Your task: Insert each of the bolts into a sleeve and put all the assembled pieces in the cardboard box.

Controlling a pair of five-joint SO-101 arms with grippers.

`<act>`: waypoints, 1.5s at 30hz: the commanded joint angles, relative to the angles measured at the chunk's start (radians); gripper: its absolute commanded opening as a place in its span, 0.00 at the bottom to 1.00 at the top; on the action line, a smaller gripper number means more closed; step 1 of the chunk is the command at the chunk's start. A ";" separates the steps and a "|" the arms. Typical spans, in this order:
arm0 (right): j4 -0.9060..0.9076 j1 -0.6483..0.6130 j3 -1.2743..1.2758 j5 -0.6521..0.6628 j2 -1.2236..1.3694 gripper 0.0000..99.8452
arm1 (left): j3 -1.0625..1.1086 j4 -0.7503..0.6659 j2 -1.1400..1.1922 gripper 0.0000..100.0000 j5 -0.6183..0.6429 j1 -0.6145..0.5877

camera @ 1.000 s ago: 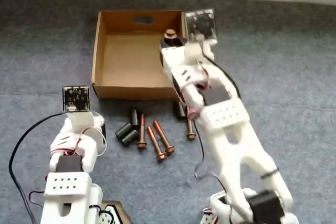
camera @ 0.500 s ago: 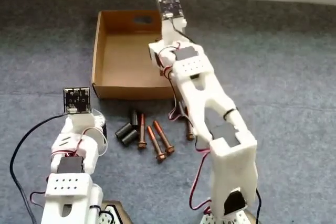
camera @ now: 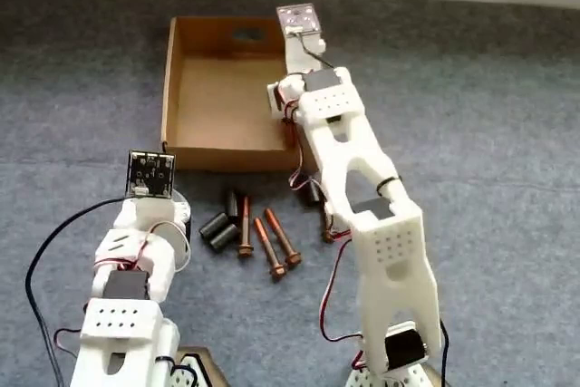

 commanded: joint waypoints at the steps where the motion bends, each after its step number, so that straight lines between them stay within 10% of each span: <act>1: 0.012 -0.015 -0.091 -0.006 0.012 0.01 | -0.004 -0.017 0.002 0.03 -0.008 0.012; 29: 0.209 -0.030 -0.432 -0.006 -0.018 0.08 | -0.004 -0.021 0.002 0.03 -0.008 0.008; 45: 0.360 0.197 -0.412 -0.006 -0.022 0.01 | -0.004 -0.021 0.002 0.03 -0.008 0.008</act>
